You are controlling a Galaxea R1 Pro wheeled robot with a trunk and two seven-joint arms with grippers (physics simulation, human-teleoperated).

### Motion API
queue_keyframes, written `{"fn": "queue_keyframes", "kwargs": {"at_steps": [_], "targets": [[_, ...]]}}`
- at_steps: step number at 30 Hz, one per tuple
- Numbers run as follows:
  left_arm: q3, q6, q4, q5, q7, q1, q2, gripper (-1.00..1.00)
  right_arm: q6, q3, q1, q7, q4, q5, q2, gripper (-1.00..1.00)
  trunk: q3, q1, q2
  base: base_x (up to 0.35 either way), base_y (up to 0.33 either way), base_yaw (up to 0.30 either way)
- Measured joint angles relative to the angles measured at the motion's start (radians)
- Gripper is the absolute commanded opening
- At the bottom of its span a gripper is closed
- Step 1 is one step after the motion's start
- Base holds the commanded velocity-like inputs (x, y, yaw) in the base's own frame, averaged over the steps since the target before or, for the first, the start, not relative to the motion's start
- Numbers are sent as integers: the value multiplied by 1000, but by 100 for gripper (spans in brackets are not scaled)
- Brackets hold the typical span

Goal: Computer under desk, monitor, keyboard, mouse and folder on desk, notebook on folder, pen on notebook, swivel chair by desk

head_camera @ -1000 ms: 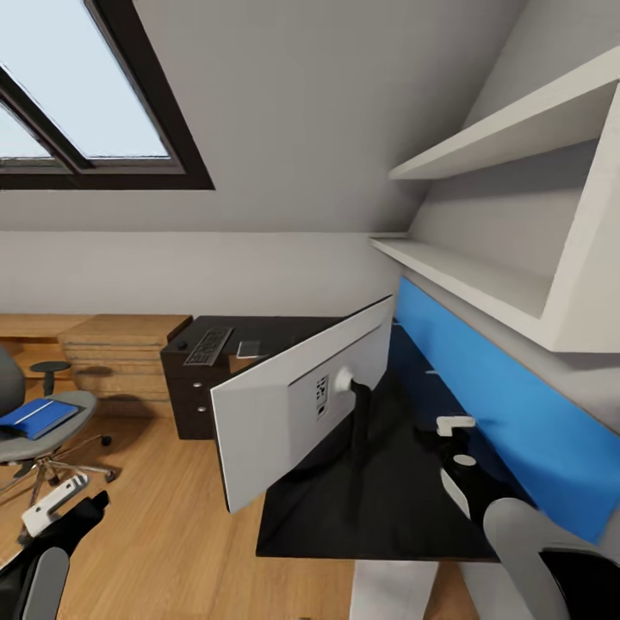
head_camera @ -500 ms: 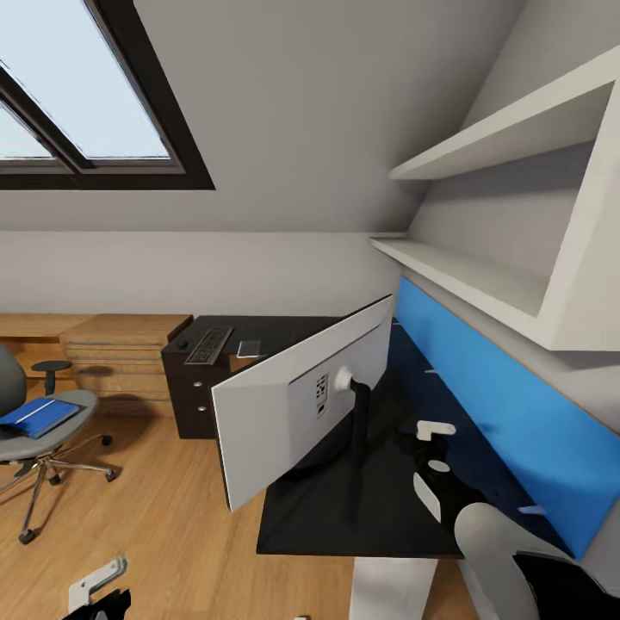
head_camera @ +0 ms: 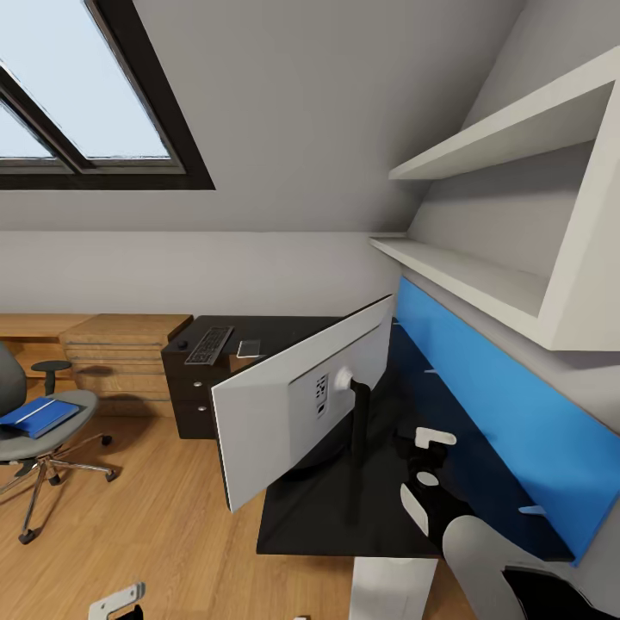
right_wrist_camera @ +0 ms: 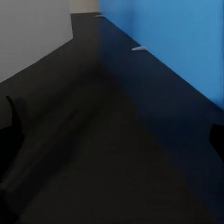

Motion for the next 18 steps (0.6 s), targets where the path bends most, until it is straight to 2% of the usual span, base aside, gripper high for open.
{"fn": "queue_keyframes", "kwargs": {"at_steps": [10, 18], "targets": [[0, -6, 3, -5, -1, 0, 0, 100, -5, 0, 0, -3, 0, -3, -1, 100, 0, 0, 0, -16, 0, -6], [-1, -6, 20, -6, 0, 0, 0, 100, -5, 0, 0, -2, 2, -3, -1, 100, 6, 1, 0, -266, 0, -168]]}}
